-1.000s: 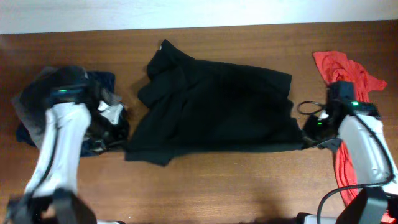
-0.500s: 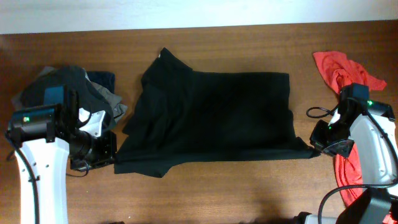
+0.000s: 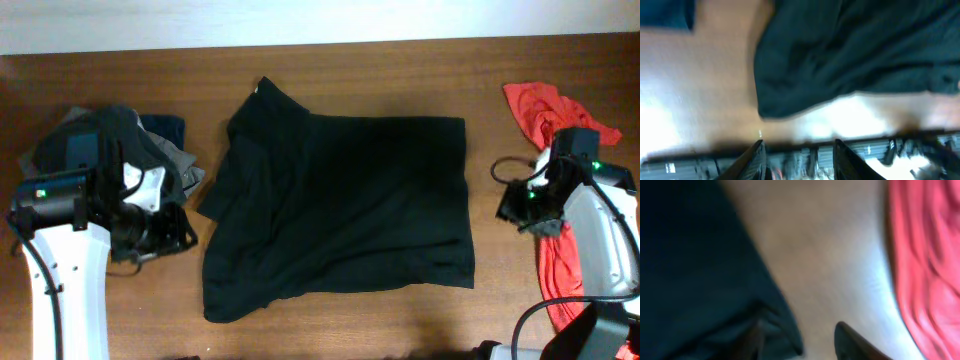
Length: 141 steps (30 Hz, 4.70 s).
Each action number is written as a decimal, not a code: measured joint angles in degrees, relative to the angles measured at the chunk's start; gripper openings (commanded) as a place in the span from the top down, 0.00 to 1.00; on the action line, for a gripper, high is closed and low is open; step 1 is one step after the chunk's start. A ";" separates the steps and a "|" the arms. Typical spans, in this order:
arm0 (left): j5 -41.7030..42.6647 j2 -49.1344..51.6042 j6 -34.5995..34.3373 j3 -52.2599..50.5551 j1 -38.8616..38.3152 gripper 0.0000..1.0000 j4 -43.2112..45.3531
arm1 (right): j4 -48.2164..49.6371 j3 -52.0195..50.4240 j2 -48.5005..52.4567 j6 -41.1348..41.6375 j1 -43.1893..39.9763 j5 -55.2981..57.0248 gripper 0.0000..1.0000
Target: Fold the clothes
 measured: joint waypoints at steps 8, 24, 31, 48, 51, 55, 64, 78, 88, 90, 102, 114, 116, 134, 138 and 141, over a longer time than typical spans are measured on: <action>2.89 0.00 0.09 0.02 0.04 0.57 17.40 | 24.28 0.61 1.86 -0.46 2.49 -15.39 0.83; 7.41 0.00 0.22 0.02 0.04 0.57 23.08 | 44.02 9.31 32.85 8.98 9.46 -18.29 0.95; 7.45 0.00 0.22 0.02 0.04 0.57 23.32 | 43.65 14.53 37.00 9.53 9.55 -11.87 0.95; 7.58 2.80 3.78 0.02 -2.60 0.50 26.45 | 23.93 32.30 39.50 2.60 0.46 5.18 0.58; 7.43 6.99 6.49 0.02 -5.49 0.48 28.98 | 17.90 37.29 39.43 0.70 0.85 1.18 0.53; 6.58 15.69 9.86 0.02 -9.20 0.48 32.76 | 8.02 44.30 36.37 -1.03 1.20 -5.31 0.51; 4.55 33.00 16.00 0.00 -12.20 0.49 44.98 | -2.86 49.00 12.09 -2.89 1.20 -12.92 0.44; 2.14 42.14 20.65 0.07 -12.48 1.00 44.50 | -13.20 50.10 -5.35 -3.26 1.20 -13.97 0.43; -4.15 40.70 17.86 2.54 -11.98 1.00 33.24 | -14.40 50.10 -5.35 -3.26 1.20 -13.97 0.43; -6.40 39.47 16.68 2.56 -11.72 0.68 33.11 | -14.40 50.10 -5.35 -3.30 1.20 -13.97 0.43; -0.83 38.29 16.83 1.53 -11.50 0.35 42.03 | -16.39 50.10 -5.35 -3.26 1.20 -13.99 0.43; 4.02 41.35 19.12 1.18 -11.50 0.52 41.62 | -17.05 50.10 -5.35 -3.28 1.20 -13.97 0.43; 4.39 41.35 19.19 1.16 -11.50 0.53 41.24 | -17.07 50.10 -5.35 -3.28 1.20 -13.97 0.43; 5.64 44.85 19.80 2.51 -11.34 1.00 35.17 | -17.16 50.10 -5.35 -3.26 1.20 -13.97 0.43; 4.31 44.83 19.17 4.37 -11.41 0.99 27.12 | -17.14 50.10 -5.35 -3.28 1.20 -13.97 0.43; 1.22 44.02 17.22 5.01 -11.43 0.99 25.44 | -17.14 50.10 -5.35 -3.26 1.20 -13.97 0.43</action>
